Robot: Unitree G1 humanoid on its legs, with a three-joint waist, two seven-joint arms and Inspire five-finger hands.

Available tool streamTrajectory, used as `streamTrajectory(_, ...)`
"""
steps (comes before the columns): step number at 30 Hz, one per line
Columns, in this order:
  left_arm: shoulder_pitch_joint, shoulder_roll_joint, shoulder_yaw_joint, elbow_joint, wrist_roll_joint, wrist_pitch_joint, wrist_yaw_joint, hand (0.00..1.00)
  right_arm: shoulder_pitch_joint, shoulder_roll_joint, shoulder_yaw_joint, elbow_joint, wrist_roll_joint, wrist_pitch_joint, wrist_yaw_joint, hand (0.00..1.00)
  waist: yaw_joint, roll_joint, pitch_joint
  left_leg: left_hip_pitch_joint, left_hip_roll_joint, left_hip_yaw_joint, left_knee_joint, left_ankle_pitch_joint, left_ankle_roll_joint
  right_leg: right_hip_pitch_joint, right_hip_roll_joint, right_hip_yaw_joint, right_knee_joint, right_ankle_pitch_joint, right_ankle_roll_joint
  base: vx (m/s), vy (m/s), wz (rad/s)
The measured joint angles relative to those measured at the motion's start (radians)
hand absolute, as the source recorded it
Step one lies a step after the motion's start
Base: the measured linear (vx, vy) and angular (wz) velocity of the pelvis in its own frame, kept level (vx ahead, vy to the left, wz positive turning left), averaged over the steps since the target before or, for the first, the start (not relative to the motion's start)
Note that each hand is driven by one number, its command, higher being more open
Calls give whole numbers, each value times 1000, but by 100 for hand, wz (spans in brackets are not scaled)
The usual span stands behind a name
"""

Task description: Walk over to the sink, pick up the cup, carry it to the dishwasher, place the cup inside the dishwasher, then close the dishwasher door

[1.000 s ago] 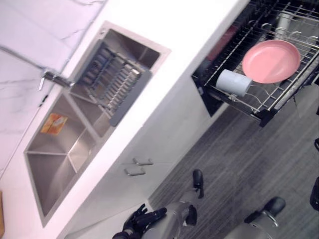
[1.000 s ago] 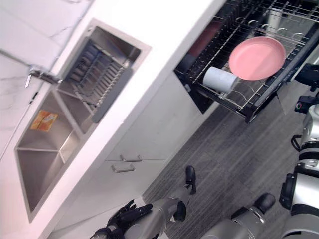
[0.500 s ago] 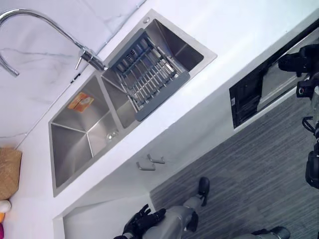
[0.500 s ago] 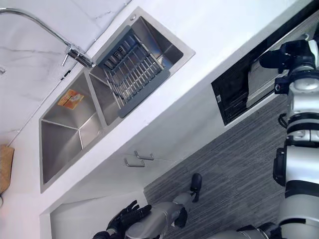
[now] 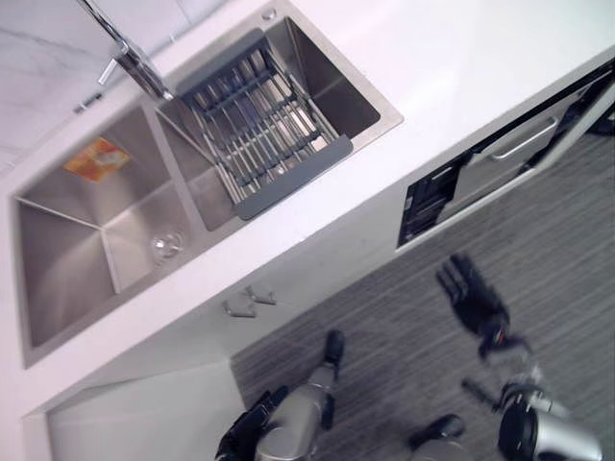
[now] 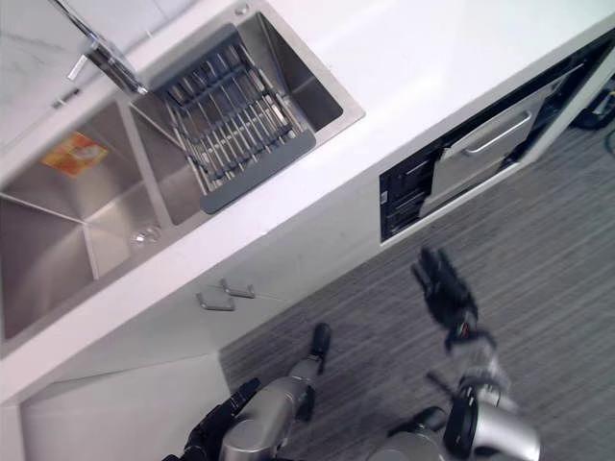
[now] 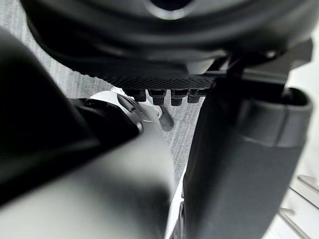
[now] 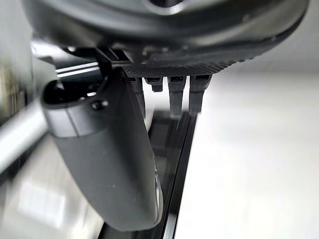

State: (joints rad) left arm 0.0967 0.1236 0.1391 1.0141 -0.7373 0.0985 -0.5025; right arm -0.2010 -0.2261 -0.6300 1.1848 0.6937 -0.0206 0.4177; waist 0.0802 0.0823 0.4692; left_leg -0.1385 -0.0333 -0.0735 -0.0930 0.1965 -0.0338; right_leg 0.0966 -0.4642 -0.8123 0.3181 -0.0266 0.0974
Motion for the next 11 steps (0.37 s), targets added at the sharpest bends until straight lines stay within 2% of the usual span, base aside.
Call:
streamTrajectory(1,4,8,4,2,11,-2,7,100,43,19,5,0,-29,0,-15,100,-3,-15,-5,13,1,1,0,-8,4,-7,-6,39,26,17,-25,154,88,-2)
streamTrajectory(2,14,20,12,7,22,-3,25,100,119,59,9,-3,-66,-2,-33,100,-7,-46,-21,40,5,4,0,-33,23,-22,-10,122,81,59,-85,168,108,-8)
streamTrajectory(3,33,38,14,7,24,-10,41,100,175,107,10,-30,-80,-19,-43,100,-7,-85,-43,65,13,7,1,-51,33,-46,-7,203,131,130,-120,190,110,-5)
streamTrajectory(4,45,46,18,8,24,-15,50,100,197,128,11,-57,-96,-35,-52,100,-9,-101,-57,77,16,6,1,-57,39,-56,-6,245,155,177,-117,227,107,18)
streamTrajectory(5,51,69,10,16,24,-20,68,100,232,158,11,-94,-109,-54,-61,100,-11,-120,-80,97,21,-21,14,-57,43,-95,16,339,227,163,-68,225,62,59)
streamTrajectory(6,51,91,6,15,33,-20,86,100,261,189,34,-108,-111,-74,-72,100,-17,-135,-104,102,35,-68,15,-65,47,-104,95,398,208,1,-13,237,40,76)
streamTrajectory(7,51,95,8,14,35,-23,96,100,267,199,57,-113,-111,-80,-77,100,-19,-144,-110,110,37,-86,14,-66,49,-104,129,419,192,-52,-12,151,2,86)
streamTrajectory(8,51,92,13,14,52,-34,115,100,268,218,95,-114,-111,-84,-80,100,-15,-154,-120,127,36,-116,7,-70,57,-114,193,436,148,-123,-5,132,1,65)
streamTrajectory(9,45,84,16,15,62,-41,133,100,265,236,103,-117,-117,-84,-80,100,-10,-153,-127,141,35,-135,7,-81,71,-127,233,444,115,-150,-8,142,-39,71)
streamTrajectory(10,36,55,46,19,90,-40,159,100,264,258,112,-134,-144,-95,-86,100,-10,-140,-138,169,35,-157,7,-103,84,-160,285,479,73,-162,-23,145,-57,52)
streamTrajectory(11,30,40,61,19,94,-39,167,100,266,260,114,-143,-148,-100,-87,100,-14,-134,-145,179,36,-161,10,-117,91,-174,298,495,62,-162,-24,97,-53,35)
